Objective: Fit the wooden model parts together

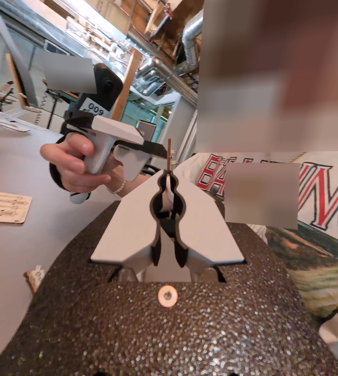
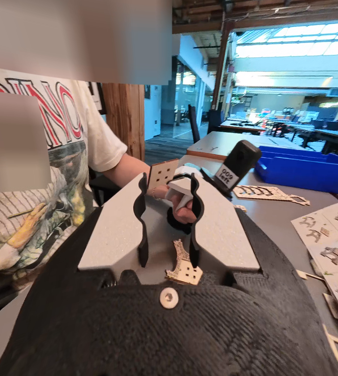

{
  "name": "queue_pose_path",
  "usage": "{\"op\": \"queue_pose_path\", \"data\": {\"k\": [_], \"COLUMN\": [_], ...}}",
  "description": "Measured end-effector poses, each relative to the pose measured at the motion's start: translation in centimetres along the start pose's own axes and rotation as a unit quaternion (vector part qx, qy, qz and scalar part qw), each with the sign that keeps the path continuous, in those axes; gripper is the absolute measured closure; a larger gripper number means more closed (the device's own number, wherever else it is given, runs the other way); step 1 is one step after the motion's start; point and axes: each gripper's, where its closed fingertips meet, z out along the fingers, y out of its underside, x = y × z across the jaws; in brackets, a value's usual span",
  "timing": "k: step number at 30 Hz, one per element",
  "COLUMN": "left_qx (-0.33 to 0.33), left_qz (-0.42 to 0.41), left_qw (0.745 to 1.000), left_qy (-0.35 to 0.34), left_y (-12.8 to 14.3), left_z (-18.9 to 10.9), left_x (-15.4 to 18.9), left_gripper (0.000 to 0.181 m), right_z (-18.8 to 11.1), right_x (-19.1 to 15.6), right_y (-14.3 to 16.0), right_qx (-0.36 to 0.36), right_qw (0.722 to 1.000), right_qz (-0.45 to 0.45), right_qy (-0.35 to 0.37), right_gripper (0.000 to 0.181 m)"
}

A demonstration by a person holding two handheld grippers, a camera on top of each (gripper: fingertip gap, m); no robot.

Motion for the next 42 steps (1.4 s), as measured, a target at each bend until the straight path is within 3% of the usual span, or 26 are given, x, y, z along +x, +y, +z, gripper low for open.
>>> {"op": "queue_pose_path", "data": {"k": [10,17,23,28,32,36,42], "left_qx": [-0.023,-0.045,-0.052,-0.094,-0.135,-0.172,-0.282], "left_qz": [0.018,0.029,0.05,0.072,0.109,0.192,0.314], "left_qw": [0.997,0.996,0.997,0.99,0.97,0.933,0.865], "left_qy": [0.073,0.075,0.006,-0.08,-0.17,-0.251,-0.271], "left_y": [0.0,0.2,-0.3,0.6,1.1,0.4,1.7], "left_z": [0.9,0.9,0.1,-1.3,-2.8,-4.5,-4.5], "left_x": [1.2,0.8,-1.1,-3.3,-4.9,-5.2,-3.6], "left_gripper": [0.181,0.181,0.18,0.179,0.166,0.164,0.168], "right_z": [1.8,2.0,1.9,1.5,1.0,0.5,0.5], "right_x": [-2.0,-2.5,-1.0,0.4,0.7,1.2,0.9], "right_y": [0.3,-0.1,0.6,2.9,4.6,6.1,6.8], "right_qx": [-0.053,-0.068,-0.115,-0.171,-0.193,-0.206,-0.185], "right_qw": [0.994,0.987,0.986,0.982,0.979,0.977,0.975], "right_qz": [0.005,0.004,-0.02,-0.032,-0.018,0.014,0.066], "right_qy": [-0.097,-0.142,-0.119,-0.076,-0.068,-0.061,-0.1], "right_gripper": [0.141,0.15,0.151,0.151,0.151,0.151,0.151]}}
